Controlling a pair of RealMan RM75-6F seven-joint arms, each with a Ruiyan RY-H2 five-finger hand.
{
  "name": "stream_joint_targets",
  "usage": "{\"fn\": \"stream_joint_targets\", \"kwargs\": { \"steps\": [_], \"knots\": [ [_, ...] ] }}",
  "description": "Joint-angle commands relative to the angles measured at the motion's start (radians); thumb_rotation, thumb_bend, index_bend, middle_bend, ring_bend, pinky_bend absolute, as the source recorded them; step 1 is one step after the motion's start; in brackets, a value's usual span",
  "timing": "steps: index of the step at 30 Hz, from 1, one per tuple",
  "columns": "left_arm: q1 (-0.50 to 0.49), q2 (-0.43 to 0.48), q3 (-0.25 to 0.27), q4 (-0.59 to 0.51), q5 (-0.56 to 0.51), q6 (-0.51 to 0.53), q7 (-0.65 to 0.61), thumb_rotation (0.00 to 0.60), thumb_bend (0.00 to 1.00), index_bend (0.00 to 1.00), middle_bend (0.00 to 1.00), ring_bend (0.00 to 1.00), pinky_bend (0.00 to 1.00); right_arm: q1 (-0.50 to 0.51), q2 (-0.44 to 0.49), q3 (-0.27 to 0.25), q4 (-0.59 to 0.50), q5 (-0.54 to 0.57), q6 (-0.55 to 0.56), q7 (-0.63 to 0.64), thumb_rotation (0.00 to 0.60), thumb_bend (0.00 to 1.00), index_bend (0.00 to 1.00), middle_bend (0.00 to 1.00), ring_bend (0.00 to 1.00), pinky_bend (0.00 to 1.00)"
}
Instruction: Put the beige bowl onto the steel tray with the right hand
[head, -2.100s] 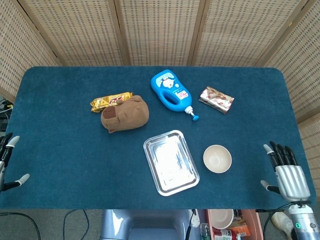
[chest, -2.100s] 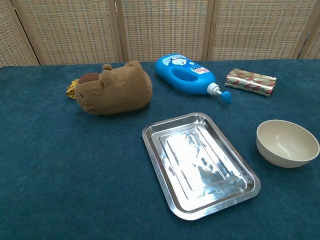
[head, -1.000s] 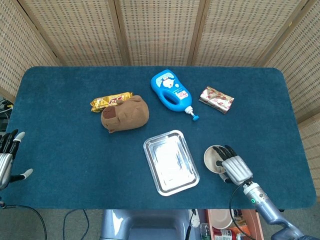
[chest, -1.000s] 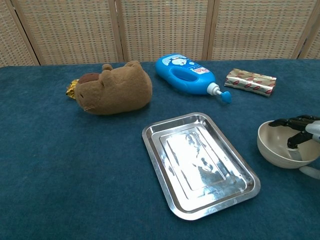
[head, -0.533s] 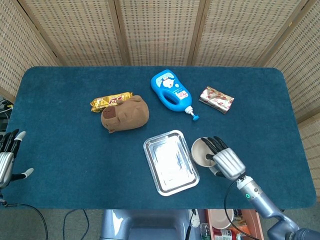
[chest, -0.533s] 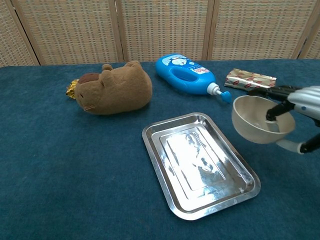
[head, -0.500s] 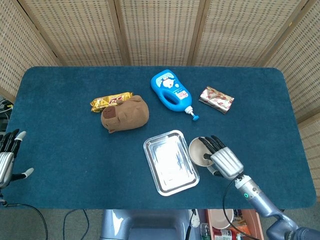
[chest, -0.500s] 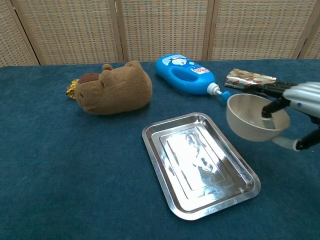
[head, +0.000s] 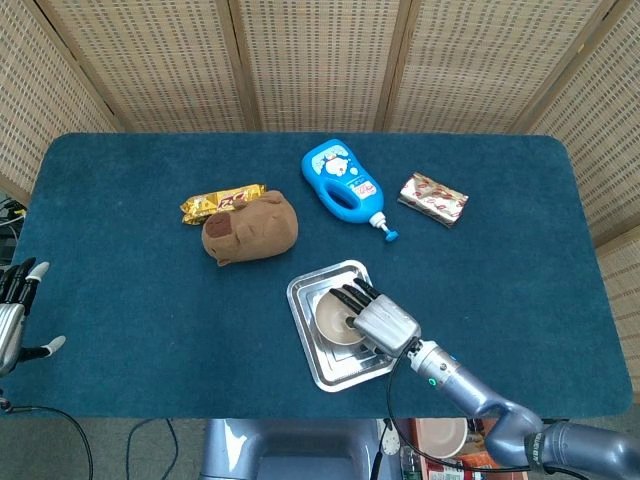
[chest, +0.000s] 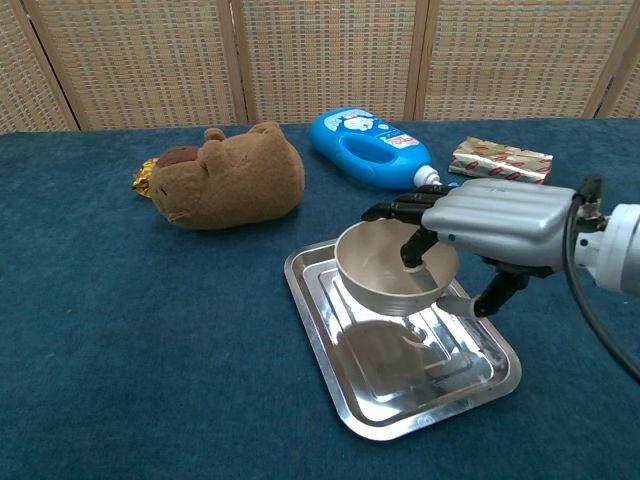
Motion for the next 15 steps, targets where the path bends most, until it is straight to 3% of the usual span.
{"fn": "stream_joint_targets", "kwargs": {
  "steps": [1,7,9,11,13,15],
  "knots": [
    [0.002,0.005,0.000,0.001,-0.002,-0.001,-0.009,0.600,0.00,0.00,0.00,0.00,0.00,0.005,-0.028,-0.008,0.026,0.025,-0.002,-0.031,0.600,0.43,0.64,0.00,0.00,0.00],
    [0.002,0.012,-0.001,-0.004,-0.002,-0.001,-0.018,0.600,0.00,0.00,0.00,0.00,0.00,0.007,-0.042,-0.024,0.033,0.029,0.013,-0.043,0.600,0.43,0.63,0.00,0.00,0.00],
    [0.003,0.013,0.001,-0.007,0.001,0.000,-0.019,0.600,0.00,0.00,0.00,0.00,0.00,0.006,-0.044,-0.026,0.029,0.038,0.018,-0.063,0.600,0.33,0.51,0.00,0.00,0.00],
    [0.004,0.013,0.001,-0.008,0.002,0.001,-0.018,0.600,0.00,0.00,0.00,0.00,0.00,0.001,-0.042,-0.025,0.010,0.054,0.026,-0.079,0.600,0.10,0.24,0.00,0.00,0.00],
    [0.004,0.014,0.002,-0.011,0.002,0.000,-0.021,0.600,0.00,0.00,0.00,0.00,0.00,-0.006,-0.034,-0.025,-0.014,0.054,0.049,-0.093,0.600,0.01,0.14,0.00,0.00,0.00],
    [0.004,0.016,0.003,-0.013,0.004,-0.001,-0.026,0.600,0.00,0.00,0.00,0.00,0.00,-0.016,-0.021,-0.029,-0.032,0.044,0.078,-0.114,0.600,0.00,0.12,0.00,0.00,0.00]
  ]
}}
